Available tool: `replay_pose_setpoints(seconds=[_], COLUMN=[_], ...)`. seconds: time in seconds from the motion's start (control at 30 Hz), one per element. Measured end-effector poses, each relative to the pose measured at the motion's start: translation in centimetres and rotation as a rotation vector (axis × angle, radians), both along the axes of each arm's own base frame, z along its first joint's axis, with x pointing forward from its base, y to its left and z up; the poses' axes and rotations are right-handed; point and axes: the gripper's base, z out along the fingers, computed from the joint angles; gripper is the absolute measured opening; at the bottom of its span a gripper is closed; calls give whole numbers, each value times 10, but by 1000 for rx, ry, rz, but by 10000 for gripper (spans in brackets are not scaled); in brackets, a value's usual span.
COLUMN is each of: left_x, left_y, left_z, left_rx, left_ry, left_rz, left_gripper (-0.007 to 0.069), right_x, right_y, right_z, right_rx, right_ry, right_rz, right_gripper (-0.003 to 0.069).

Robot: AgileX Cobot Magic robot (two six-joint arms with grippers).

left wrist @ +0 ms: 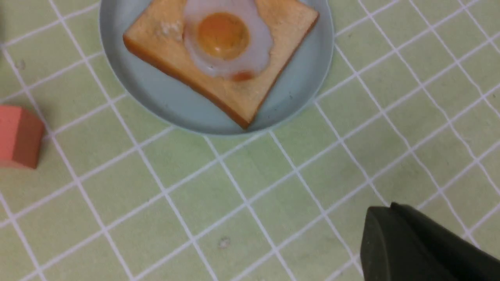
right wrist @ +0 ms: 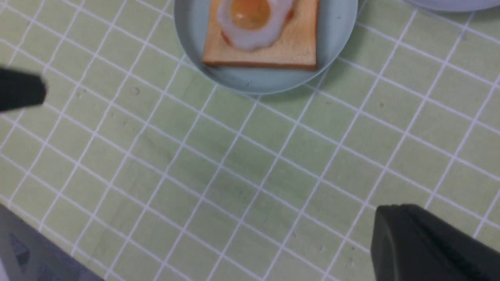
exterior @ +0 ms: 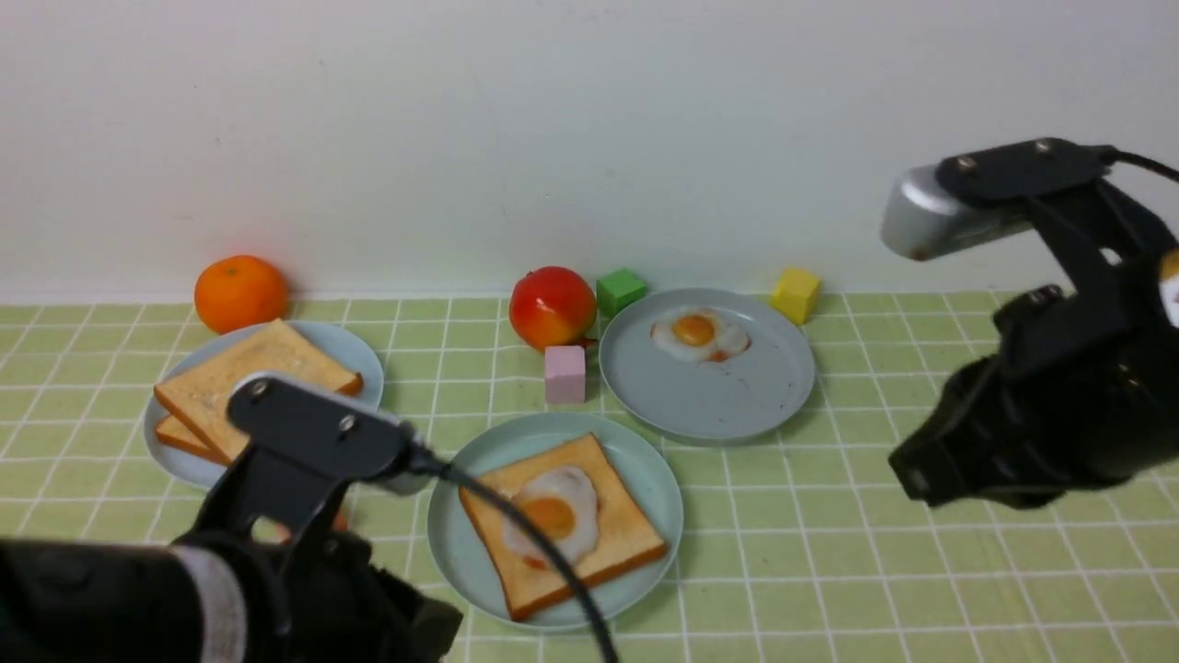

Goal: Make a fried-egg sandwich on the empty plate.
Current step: Use the left arm to grab a slice of bread

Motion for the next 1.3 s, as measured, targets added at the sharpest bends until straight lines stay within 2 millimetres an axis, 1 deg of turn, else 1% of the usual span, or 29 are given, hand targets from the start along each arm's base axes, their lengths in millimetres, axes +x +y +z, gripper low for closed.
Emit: replay_pose_setpoints(seconds=[0.03, 0.07, 0.1, 0.13, 0.2, 0.23, 0.27, 0.33, 0.37, 0.4, 0.43, 0.47, 0.5, 0.57, 0.63, 0.7, 0.73, 0.8, 0.83, 0.87, 0.93, 0.97, 1.0, 1.03, 1.1, 1.13, 1.2, 1.27, 1.3], left_x=[9, 25, 36, 48, 78, 83, 107, 132, 141, 146, 162, 174, 177, 199, 208, 213, 214, 219, 219, 223, 227, 228, 230, 232, 234, 237, 239, 244, 244], left_y=[-1, 0, 2, 6, 18, 22, 35, 53, 60, 61, 74, 81, 84, 101, 109, 113, 113, 114, 114, 115, 116, 116, 116, 116, 116, 117, 118, 118, 118], left_z=[2, 5, 5, 6, 6, 6, 5, 2, 0, -1, -5, -10, -11, -24, -32, -39, -40, -47, -48, -52, -56, -57, -61, -64, -67, -72, -77, -87, -88], left_rx=[15, 36, 58, 70, 118, 119, 156, 186, 203, 211, 238, 264, 269, 337, 387, 434, 438, 482, 485, 503, 521, 524, 531, 538, 548, 563, 579, 602, 603], left_ry=[5, 9, 15, 22, 40, 45, 58, 76, 87, 88, 107, 125, 129, 178, 208, 222, 221, 208, 207, 191, 173, 170, 166, 162, 158, 145, 136, 133, 134], left_rz=[18, 51, 72, 101, 150, 166, 192, 225, 232, 227, 241, 235, 239, 202, 162, 109, 104, 61, 59, 51, 45, 43, 39, 35, 30, 23, 16, 1, 0], left_gripper=[-13, -13, -13, -13, -13, -13, -13, -13, -13, -13, -13, -13, -13, -13, -1, 35, 40, 127, 135, 193, 267, 282, 340, 363, 380, 390, 391, 384, 384], right_x=[-5, -15, -20, -24, -38, -40, -49, -59, -64, -65, -71, -76, -76, -83, -84, -85, -85, -85, -85, -85, -85, -84, -84, -83, -83, -82, -82, -83, -83], right_y=[-2, -8, -11, -13, -21, -22, -27, -33, -36, -37, -40, -43, -43, -47, -49, -50, -50, -50, -50, -50, -49, -49, -49, -49, -48, -48, -48, -47, -47], right_z=[1, 2, 4, 5, 12, 13, 20, 27, 31, 31, 36, 39, 39, 43, 44, 44, 44, 44, 44, 44, 43, 42, 40, 38, 35, 32, 30, 29, 29], right_rx=[5, 15, 19, 22, 29, 30, 36, 47, 52, 52, 62, 70, 70, 79, 79, 76, 76, 76, 76, 76, 78, 78, 76, 73, 71, 66, 63, 74, 75], right_ry=[-3, -19, -31, -41, -95, -106, -157, -213, -244, -252, -284, -311, -311, -343, -351, -354, -354, -354, -354, -356, -359, -358, -353, -348, -343, -333, -326, -316, -316], right_rz=[2, 4, 9, 14, 42, 48, 72, 91, 100, 103, 108, 112, 112, 113, 112, 112, 112, 112, 112, 112, 110, 109, 108, 108, 108, 108, 109, 111, 111], right_gripper=[4, 6, 7, 7, 7, 7, 8, 8, 8, 8, 10, 11, 11, 14, 15, 17, 17, 19, 19, 19, 21, 22, 22, 22, 22, 24, 25, 28, 28])
